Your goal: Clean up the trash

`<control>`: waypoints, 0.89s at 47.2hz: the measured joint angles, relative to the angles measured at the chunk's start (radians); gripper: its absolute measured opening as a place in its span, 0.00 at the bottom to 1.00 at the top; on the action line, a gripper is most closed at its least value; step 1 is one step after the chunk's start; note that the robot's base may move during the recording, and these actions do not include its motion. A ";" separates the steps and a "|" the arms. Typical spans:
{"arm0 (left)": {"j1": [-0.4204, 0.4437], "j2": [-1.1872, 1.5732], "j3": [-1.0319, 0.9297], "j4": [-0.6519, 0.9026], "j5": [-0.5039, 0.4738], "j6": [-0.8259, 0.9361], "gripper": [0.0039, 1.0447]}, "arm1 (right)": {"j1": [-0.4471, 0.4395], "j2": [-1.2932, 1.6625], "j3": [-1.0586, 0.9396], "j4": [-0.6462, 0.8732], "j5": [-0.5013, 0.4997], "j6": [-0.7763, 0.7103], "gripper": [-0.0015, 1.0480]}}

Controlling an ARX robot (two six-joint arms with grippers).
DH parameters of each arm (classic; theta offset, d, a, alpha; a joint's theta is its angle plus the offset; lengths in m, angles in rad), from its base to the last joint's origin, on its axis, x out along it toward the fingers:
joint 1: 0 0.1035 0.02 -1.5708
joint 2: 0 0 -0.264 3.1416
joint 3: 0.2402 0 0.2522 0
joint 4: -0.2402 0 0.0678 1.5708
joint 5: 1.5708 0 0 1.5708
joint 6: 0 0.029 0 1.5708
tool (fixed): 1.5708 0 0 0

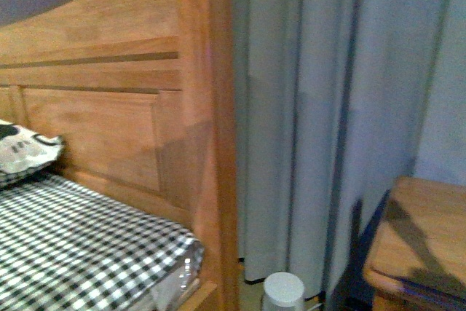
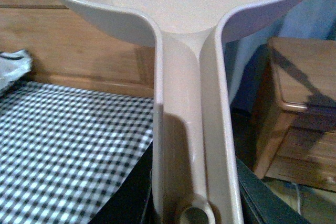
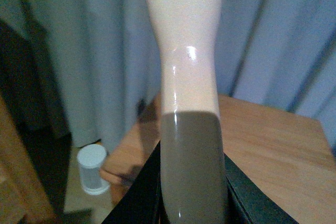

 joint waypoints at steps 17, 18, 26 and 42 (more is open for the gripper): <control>-0.001 0.000 -0.001 0.001 0.000 0.000 0.25 | 0.000 0.000 0.000 0.000 0.001 0.000 0.19; -0.001 0.001 0.000 0.001 0.001 0.000 0.25 | 0.000 0.000 0.000 0.000 0.001 0.000 0.19; -0.001 0.000 -0.001 0.001 0.000 0.000 0.25 | 0.000 0.000 0.000 0.000 0.000 0.000 0.19; -0.001 0.000 -0.001 0.001 0.000 0.000 0.25 | 0.000 0.000 -0.001 0.000 -0.002 0.000 0.19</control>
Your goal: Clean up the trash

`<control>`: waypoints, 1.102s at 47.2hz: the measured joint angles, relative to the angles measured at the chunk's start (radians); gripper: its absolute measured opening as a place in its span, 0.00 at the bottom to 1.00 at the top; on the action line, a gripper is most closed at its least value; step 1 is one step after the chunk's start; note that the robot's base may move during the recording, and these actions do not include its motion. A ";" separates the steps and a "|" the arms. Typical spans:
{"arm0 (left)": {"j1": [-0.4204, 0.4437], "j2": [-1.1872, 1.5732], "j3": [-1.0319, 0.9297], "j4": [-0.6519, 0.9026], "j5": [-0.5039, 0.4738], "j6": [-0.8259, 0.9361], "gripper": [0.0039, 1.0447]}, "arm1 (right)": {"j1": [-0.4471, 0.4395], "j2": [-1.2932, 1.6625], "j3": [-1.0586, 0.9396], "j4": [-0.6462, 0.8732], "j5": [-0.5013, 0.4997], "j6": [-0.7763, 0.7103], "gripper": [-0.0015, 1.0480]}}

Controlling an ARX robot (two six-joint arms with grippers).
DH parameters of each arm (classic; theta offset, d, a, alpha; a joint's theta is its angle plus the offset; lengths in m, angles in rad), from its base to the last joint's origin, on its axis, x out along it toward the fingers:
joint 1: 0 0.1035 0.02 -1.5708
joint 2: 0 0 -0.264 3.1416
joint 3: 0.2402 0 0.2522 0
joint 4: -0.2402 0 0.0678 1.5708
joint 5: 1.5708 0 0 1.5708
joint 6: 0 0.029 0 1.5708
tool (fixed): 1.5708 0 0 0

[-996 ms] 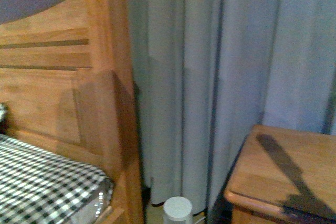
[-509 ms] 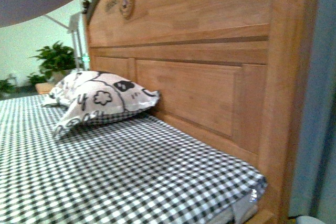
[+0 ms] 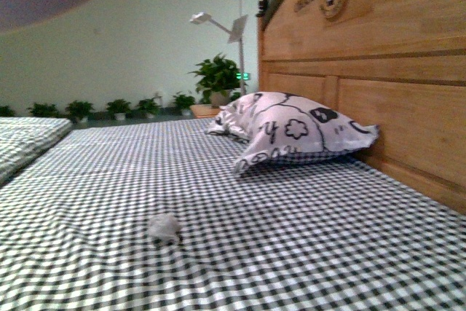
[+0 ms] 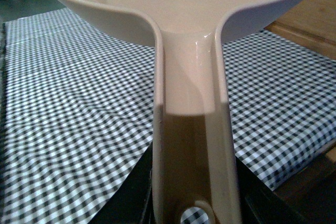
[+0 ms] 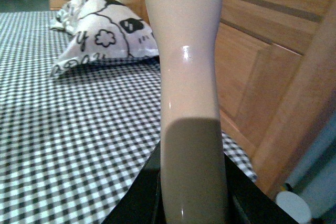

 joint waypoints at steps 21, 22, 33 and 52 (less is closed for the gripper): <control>0.003 -0.007 0.000 0.000 -0.006 -0.003 0.25 | 0.004 0.004 0.000 0.000 -0.007 -0.004 0.19; 0.003 -0.006 0.000 0.000 -0.003 -0.003 0.25 | 0.004 0.004 0.000 0.000 -0.004 -0.004 0.19; 0.000 0.016 0.024 -0.069 0.003 -0.023 0.25 | 0.002 0.000 0.000 0.000 0.002 -0.004 0.19; 0.159 0.277 0.151 -0.217 0.122 0.158 0.25 | 0.001 0.000 0.000 0.000 -0.001 -0.004 0.19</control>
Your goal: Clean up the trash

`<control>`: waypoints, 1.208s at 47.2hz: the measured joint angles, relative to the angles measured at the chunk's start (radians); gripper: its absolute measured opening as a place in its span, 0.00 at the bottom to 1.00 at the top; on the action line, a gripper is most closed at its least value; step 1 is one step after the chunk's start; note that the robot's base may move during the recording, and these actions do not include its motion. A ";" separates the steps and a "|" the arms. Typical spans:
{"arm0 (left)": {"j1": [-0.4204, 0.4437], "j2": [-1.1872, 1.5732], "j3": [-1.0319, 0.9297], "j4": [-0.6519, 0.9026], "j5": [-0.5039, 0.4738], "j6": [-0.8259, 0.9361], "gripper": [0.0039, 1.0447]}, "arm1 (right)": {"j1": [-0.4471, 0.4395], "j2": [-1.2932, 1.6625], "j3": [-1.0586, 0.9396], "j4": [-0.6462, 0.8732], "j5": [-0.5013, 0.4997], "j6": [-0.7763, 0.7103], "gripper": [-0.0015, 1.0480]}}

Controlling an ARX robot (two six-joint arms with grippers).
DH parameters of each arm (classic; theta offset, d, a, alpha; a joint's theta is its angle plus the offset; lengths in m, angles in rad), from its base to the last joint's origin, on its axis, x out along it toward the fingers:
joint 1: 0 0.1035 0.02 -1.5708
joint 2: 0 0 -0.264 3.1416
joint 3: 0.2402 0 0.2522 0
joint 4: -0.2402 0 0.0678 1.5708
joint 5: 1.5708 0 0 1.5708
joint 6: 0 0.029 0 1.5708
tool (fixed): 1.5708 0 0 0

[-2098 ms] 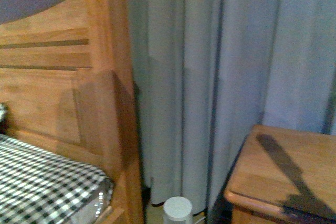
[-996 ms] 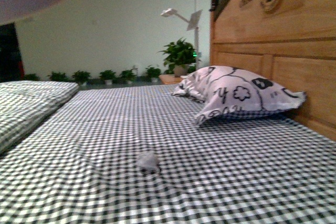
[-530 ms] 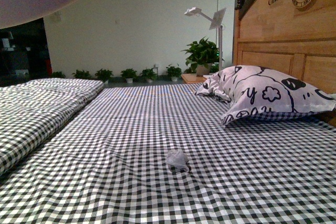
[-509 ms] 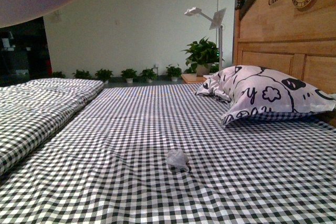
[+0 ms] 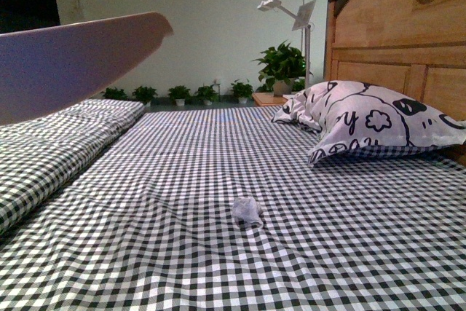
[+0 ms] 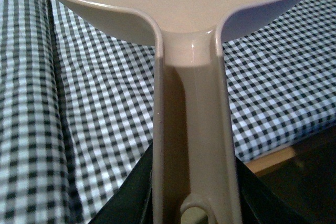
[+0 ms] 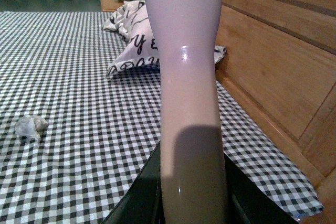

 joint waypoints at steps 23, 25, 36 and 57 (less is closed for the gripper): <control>-0.037 0.521 0.228 0.080 0.085 0.541 0.25 | 0.000 0.000 0.000 0.000 0.000 0.000 0.19; -0.048 0.538 0.237 0.058 0.086 0.573 0.25 | 0.000 0.000 0.000 0.000 0.000 0.000 0.19; -0.068 0.613 0.246 0.005 0.082 0.641 0.25 | 0.000 0.000 0.000 0.000 0.000 0.000 0.19; -0.054 0.842 0.333 -0.008 0.073 0.712 0.25 | 0.000 0.000 0.000 0.000 0.000 0.000 0.19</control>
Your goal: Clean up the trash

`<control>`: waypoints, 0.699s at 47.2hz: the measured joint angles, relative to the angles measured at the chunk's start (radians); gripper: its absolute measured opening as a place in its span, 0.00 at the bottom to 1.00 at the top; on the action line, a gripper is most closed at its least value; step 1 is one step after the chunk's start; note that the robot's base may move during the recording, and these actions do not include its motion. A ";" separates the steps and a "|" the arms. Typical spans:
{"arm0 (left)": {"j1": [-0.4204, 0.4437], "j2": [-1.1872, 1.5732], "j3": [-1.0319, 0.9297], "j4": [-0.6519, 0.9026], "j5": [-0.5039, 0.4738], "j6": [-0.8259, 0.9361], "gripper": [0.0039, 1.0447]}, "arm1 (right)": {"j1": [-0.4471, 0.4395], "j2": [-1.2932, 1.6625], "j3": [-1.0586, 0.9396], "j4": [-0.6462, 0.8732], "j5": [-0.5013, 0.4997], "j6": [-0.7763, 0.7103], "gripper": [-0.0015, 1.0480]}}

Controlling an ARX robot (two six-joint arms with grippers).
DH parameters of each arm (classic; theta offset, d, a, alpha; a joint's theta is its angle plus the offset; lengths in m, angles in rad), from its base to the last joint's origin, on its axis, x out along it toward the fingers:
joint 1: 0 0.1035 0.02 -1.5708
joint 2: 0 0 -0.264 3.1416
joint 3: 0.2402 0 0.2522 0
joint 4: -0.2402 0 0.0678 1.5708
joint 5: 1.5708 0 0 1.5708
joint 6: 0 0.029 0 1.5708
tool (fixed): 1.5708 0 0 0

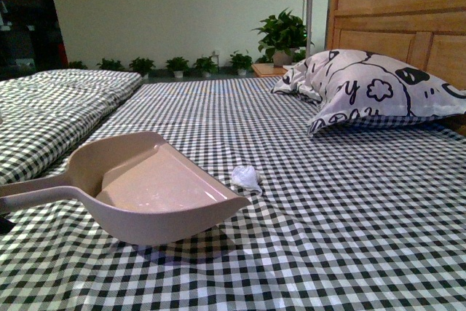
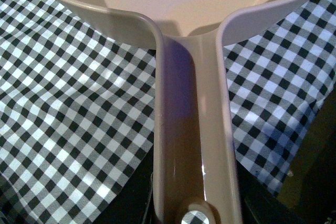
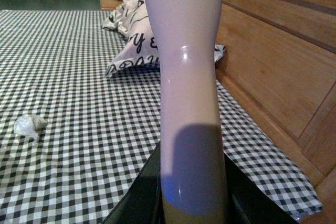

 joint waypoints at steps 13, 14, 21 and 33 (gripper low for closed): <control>-0.003 0.109 0.117 -0.052 -0.002 0.013 0.25 | 0.000 0.000 0.000 0.000 0.000 0.000 0.19; -0.006 0.121 0.129 -0.057 -0.005 0.016 0.25 | 0.000 0.000 0.000 0.000 0.000 0.000 0.19; -0.021 0.161 0.149 -0.045 -0.026 0.028 0.25 | 0.000 0.000 0.000 0.000 0.000 0.000 0.19; -0.049 0.188 0.156 0.008 -0.060 0.037 0.25 | 0.000 0.000 0.000 0.000 0.000 0.000 0.19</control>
